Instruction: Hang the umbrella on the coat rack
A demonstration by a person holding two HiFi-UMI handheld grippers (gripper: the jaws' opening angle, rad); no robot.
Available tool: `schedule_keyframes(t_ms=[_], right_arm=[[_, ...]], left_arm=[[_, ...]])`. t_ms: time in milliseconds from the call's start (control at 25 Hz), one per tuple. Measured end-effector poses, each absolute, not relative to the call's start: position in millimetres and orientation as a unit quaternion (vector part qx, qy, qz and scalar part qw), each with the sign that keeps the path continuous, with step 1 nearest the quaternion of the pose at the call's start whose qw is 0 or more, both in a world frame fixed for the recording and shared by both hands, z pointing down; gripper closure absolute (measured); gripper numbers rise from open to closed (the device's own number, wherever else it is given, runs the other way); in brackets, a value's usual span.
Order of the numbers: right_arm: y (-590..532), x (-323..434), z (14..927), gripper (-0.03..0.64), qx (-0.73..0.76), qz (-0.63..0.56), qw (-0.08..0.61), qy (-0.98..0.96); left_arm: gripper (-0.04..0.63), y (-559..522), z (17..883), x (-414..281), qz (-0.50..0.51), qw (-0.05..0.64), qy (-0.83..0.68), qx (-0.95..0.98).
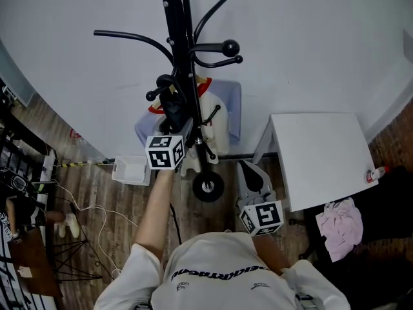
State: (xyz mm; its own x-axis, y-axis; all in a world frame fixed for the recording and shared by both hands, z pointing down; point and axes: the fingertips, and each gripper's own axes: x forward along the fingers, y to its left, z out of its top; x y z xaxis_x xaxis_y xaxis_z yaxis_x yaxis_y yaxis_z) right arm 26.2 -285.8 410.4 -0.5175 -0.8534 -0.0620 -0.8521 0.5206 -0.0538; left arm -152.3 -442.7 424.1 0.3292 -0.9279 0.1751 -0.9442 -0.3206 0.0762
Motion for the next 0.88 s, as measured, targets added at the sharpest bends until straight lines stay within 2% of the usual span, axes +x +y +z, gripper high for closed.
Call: schedule_keyframes(t_ms=[520, 880], right_arm=[[-282, 18, 410, 0.62, -0.475, -0.006, 0.034, 0.879], [-282, 23, 413, 0.62, -0.478, -0.009, 0.03, 0.878]], left_arm=[[0.328, -441, 424, -145, 0.018, 0.075, -0.565, 0.821], [0.282, -436, 426, -141, 0.029, 0.066, -0.565, 0.822]])
